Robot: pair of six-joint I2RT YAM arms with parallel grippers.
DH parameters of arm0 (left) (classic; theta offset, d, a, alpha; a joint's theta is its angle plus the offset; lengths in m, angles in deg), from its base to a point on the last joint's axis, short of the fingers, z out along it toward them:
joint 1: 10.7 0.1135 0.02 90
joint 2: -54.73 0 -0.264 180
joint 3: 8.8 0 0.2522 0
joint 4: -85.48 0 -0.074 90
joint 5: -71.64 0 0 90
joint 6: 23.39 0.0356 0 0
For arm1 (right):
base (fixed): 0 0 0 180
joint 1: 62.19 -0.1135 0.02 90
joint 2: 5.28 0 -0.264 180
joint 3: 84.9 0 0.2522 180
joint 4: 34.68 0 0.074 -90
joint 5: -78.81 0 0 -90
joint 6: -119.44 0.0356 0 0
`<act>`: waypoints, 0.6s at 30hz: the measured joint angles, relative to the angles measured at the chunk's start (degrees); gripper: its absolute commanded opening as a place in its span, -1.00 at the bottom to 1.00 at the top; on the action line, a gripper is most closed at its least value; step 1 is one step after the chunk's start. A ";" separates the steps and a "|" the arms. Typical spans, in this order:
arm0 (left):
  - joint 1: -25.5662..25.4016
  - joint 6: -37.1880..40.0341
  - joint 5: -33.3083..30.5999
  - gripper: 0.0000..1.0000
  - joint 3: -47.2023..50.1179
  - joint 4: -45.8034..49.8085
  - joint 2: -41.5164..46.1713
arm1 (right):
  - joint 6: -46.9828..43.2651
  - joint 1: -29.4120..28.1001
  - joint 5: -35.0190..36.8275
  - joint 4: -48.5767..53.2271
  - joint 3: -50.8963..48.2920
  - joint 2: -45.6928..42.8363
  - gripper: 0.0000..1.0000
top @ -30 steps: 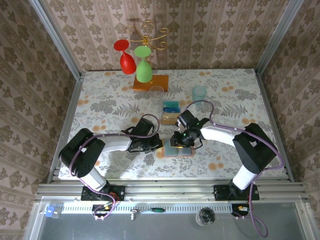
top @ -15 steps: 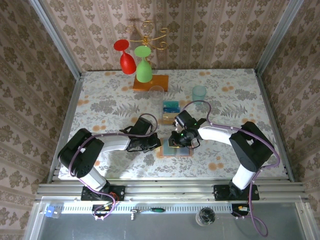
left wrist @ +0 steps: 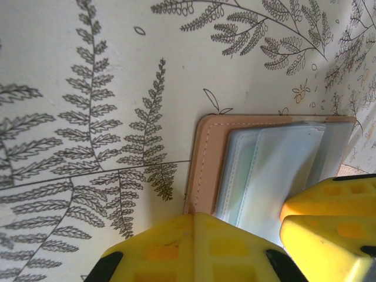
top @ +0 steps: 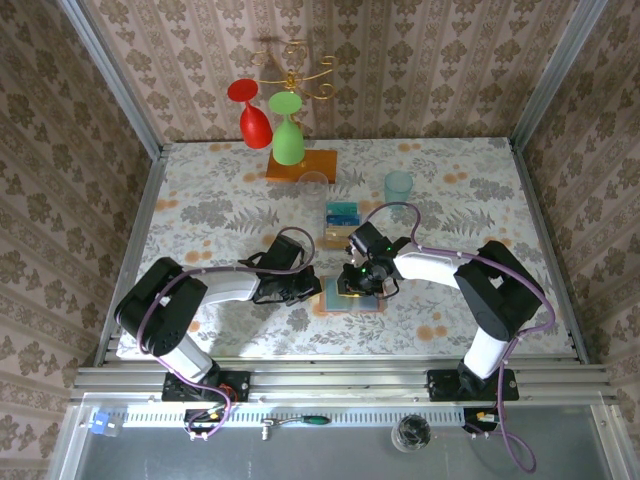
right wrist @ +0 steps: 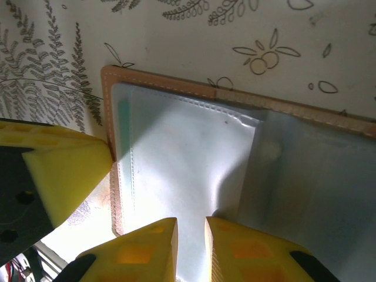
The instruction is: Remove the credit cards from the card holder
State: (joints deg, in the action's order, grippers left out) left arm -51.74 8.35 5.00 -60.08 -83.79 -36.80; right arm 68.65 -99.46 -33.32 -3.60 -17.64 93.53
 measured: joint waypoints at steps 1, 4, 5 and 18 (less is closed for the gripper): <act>0.00 0.00 0.00 -0.92 0.00 0.00 0.00 | -0.04 0.00 0.57 0.50 0.13 0.00 -0.59; 0.00 0.00 0.00 -0.92 0.00 0.00 0.00 | -0.26 0.00 1.60 1.51 0.44 -0.07 -0.58; 0.00 0.00 0.00 -0.92 0.00 0.00 0.00 | -0.39 0.00 1.88 1.70 0.50 -0.07 -0.58; 0.26 0.92 0.22 -0.91 -0.44 1.51 0.17 | -1.49 -0.11 2.89 2.56 0.52 -0.17 -0.64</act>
State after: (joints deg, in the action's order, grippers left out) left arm -51.48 9.27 5.22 -60.52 -82.28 -36.62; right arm 67.16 -99.57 -30.44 -1.04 -17.12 93.35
